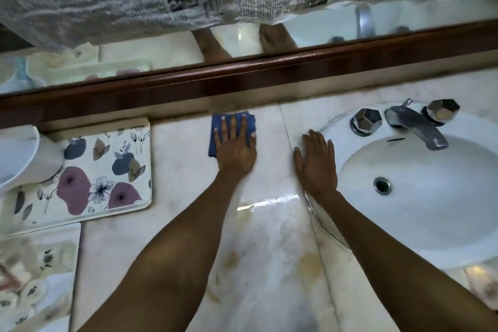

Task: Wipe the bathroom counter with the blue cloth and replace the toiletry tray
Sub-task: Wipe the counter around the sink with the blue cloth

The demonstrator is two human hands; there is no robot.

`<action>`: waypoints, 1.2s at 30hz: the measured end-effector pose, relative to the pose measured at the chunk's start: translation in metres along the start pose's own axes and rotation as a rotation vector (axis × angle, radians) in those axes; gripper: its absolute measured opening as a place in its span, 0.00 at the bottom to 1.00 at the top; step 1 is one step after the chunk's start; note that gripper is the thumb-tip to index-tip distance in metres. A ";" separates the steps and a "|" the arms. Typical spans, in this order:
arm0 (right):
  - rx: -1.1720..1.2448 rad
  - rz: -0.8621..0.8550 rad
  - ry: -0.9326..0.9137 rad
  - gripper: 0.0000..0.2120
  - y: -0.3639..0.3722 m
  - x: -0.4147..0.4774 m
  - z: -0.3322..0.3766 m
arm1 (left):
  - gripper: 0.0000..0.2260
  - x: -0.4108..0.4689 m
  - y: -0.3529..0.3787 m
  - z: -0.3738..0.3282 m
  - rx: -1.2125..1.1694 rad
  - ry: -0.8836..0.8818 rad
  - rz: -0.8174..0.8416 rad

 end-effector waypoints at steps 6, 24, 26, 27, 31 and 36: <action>0.076 0.013 0.029 0.27 -0.011 0.013 -0.013 | 0.25 -0.042 -0.001 -0.013 0.077 0.476 0.079; 0.024 -0.035 0.142 0.26 -0.014 0.013 -0.046 | 0.25 -0.082 0.022 -0.059 0.106 0.692 0.245; 0.017 -0.022 0.146 0.27 -0.012 0.013 -0.048 | 0.24 -0.047 0.008 -0.032 0.109 0.597 0.215; 0.014 -0.014 0.146 0.27 -0.011 0.013 -0.048 | 0.24 -0.026 0.003 -0.021 0.095 0.508 0.203; 0.008 -0.009 0.145 0.27 -0.009 0.012 -0.047 | 0.25 0.000 0.007 -0.027 -0.064 0.281 0.191; 0.017 -0.004 0.151 0.26 -0.009 0.004 -0.048 | 0.22 -0.096 0.011 -0.057 -0.326 0.405 0.294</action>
Point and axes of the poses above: each hand's wrist, its own x-axis towards the middle knuckle, its own y-axis out of the palm, z = x × y, the point moved 10 cm from there along x, towards the middle knuckle, and after that the axes turned 9 degrees about y, right-handed, at the moved point
